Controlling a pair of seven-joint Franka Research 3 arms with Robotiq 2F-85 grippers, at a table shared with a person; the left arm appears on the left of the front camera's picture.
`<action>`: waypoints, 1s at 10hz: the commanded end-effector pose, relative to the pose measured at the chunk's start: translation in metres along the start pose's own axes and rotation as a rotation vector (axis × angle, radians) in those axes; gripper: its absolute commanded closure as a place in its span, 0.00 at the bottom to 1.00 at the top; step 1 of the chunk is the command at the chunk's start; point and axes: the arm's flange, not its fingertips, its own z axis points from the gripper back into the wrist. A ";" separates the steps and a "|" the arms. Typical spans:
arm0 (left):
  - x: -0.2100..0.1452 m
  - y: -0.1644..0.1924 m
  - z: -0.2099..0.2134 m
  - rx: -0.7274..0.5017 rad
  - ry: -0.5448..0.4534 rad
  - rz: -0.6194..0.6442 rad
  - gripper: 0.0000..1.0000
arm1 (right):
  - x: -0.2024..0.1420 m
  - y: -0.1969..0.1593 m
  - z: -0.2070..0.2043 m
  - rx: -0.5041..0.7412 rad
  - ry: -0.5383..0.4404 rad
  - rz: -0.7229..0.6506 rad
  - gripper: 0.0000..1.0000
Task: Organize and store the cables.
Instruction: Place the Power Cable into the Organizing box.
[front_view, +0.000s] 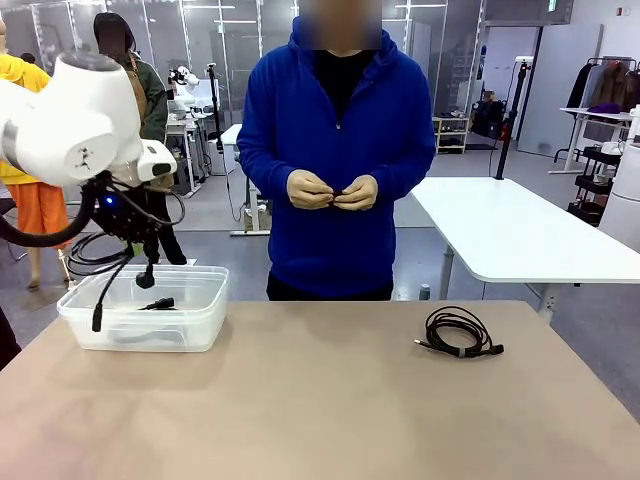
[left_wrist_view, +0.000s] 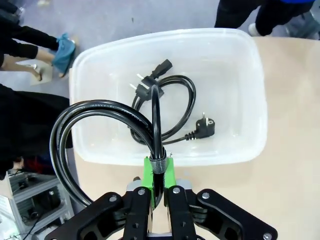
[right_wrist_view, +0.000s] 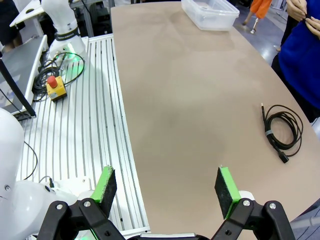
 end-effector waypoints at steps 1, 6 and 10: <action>0.014 -0.004 -0.030 0.046 -0.037 0.052 0.90 | -0.001 0.001 -0.001 -0.003 -0.012 0.020 0.00; 0.028 -0.002 -0.087 -0.029 -0.058 0.282 0.90 | -0.001 0.001 -0.001 -0.003 -0.012 0.020 0.00; 0.037 -0.016 -0.098 0.014 0.009 0.269 0.90 | -0.001 0.001 -0.001 -0.003 -0.012 0.020 0.00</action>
